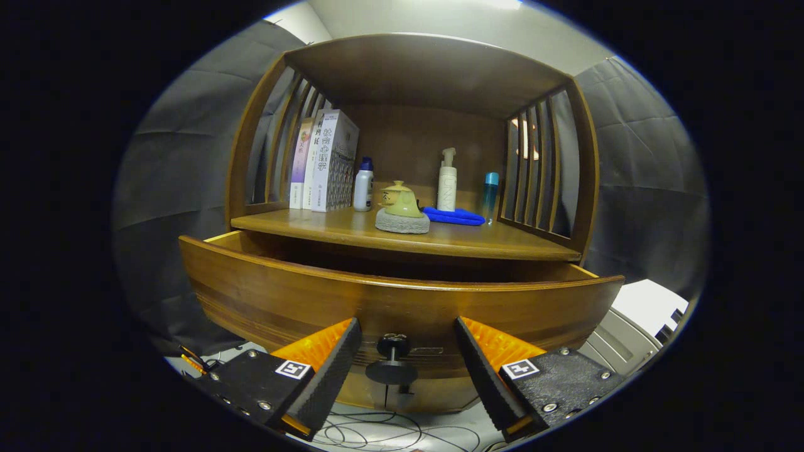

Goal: Pull open the drawer, take out the items inside it, and place them on the countertop above the cabinet.

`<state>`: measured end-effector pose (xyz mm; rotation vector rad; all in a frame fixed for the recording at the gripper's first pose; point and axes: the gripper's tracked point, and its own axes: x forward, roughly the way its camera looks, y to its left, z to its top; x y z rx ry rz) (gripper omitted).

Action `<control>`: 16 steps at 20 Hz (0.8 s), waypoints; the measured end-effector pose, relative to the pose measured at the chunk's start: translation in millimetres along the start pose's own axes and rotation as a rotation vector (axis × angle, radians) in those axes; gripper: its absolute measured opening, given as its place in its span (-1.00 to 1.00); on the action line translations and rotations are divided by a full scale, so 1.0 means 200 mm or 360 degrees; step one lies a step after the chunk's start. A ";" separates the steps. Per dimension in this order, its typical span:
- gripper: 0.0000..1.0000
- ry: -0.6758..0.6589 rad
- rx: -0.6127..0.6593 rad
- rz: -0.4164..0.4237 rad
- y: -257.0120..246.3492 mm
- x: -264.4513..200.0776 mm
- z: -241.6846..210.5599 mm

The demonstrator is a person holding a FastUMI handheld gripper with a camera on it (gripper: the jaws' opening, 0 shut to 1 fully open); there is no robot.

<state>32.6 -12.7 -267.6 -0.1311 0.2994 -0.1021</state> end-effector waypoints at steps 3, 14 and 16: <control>0.90 -0.0008 0.0001 -0.0001 0.00 0.11 0.02; 0.90 -0.0007 -0.0025 -0.0029 0.01 0.31 0.04; 0.90 -0.0009 -0.0066 -0.0038 0.01 0.32 0.04</control>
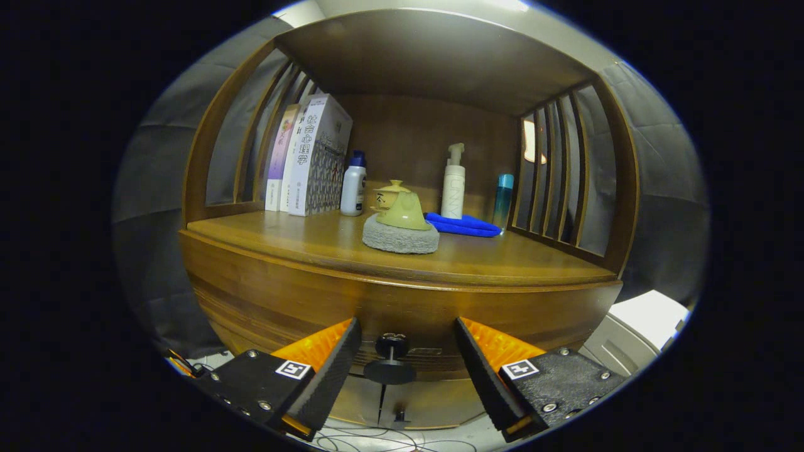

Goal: Pull open the drawer, take out the items inside it, and place them on the countertop above the cabinet.

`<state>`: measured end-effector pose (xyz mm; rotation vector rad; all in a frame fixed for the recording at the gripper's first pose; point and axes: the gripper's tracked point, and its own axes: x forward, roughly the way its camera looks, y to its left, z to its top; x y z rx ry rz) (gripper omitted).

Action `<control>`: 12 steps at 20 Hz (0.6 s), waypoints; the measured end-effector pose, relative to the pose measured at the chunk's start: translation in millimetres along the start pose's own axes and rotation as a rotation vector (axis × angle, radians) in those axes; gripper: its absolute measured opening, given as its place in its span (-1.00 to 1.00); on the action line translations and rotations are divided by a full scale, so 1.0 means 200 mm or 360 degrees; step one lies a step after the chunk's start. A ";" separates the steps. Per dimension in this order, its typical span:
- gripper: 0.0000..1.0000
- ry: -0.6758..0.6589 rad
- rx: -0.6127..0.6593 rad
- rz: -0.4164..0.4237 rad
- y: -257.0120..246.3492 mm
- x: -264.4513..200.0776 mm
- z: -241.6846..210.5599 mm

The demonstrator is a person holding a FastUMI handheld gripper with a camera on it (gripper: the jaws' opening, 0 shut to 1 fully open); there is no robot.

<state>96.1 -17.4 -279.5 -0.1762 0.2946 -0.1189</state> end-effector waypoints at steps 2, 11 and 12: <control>0.89 0.0024 -0.0001 0.0034 0.00 0.00 0.01; 0.89 -0.0184 0.0157 0.0029 -0.33 -0.26 0.71; 0.89 -0.0197 0.0149 0.0033 -0.35 -0.31 0.78</control>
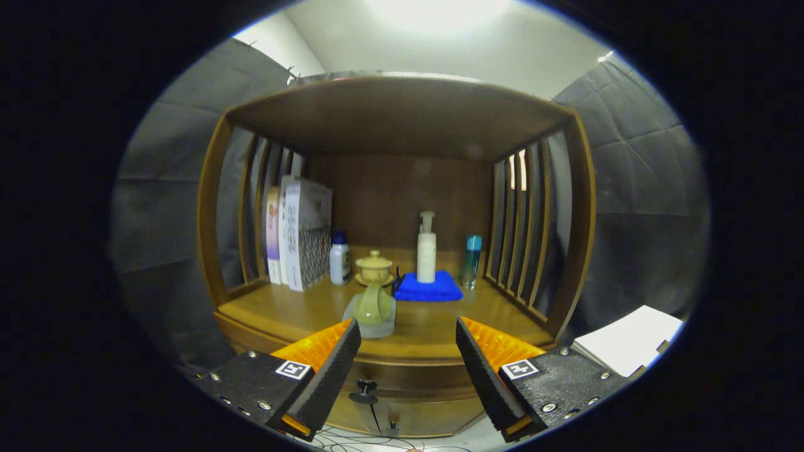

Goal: Pull open the drawer, take out the items inside it, and place them on the countertop above the cabinet.

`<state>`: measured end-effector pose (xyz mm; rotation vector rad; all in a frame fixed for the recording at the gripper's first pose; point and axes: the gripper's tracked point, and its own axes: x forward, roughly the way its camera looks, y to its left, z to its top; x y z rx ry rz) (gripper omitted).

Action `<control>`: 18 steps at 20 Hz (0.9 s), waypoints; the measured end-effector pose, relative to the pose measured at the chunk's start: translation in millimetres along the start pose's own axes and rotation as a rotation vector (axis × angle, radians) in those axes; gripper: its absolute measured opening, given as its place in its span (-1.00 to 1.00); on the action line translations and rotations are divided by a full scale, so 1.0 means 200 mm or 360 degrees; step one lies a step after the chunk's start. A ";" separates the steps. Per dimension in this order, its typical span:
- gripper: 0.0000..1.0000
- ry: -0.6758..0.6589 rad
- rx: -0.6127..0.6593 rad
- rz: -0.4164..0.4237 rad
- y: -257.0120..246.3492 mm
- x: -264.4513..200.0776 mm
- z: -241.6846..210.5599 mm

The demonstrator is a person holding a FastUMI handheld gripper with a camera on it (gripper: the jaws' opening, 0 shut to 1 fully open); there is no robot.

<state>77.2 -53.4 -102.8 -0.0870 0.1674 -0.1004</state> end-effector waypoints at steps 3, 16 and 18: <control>0.89 -0.0056 -0.0078 -0.0015 -0.03 -0.17 0.21; 0.89 -0.0221 0.0049 0.0099 0.13 -0.72 0.61; 0.89 -0.0213 0.0077 0.0086 0.11 -0.73 0.60</control>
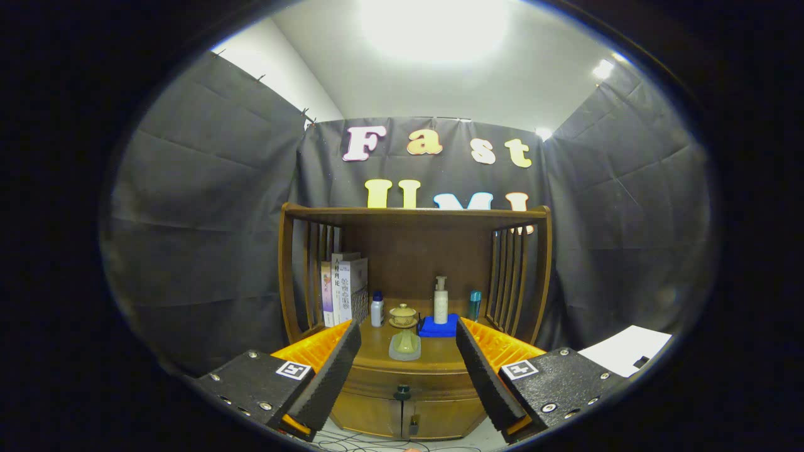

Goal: Pull open the drawer, take out the items inside it, and place them on the countertop above the cabinet.

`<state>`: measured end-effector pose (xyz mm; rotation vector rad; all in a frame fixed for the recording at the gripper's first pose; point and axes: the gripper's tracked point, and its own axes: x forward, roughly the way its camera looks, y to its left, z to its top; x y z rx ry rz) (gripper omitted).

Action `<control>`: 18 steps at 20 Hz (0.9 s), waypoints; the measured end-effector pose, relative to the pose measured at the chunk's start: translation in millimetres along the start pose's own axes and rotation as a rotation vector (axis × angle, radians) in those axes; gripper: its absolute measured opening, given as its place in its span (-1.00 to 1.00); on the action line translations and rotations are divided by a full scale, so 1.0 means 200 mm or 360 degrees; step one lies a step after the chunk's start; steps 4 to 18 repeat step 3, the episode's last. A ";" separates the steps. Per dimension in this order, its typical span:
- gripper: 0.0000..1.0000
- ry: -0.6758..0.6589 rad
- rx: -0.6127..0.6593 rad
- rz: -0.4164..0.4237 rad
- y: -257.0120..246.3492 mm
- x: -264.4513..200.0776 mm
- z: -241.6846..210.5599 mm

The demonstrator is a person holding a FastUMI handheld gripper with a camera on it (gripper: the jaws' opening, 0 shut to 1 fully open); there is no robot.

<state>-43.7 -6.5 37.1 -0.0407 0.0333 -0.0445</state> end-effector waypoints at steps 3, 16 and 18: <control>0.89 0.0014 0.0051 -0.0019 -0.03 -0.03 0.01; 0.89 0.0014 0.0051 -0.0019 -0.03 -0.03 0.01; 0.89 0.0014 0.0051 -0.0019 -0.03 -0.03 0.01</control>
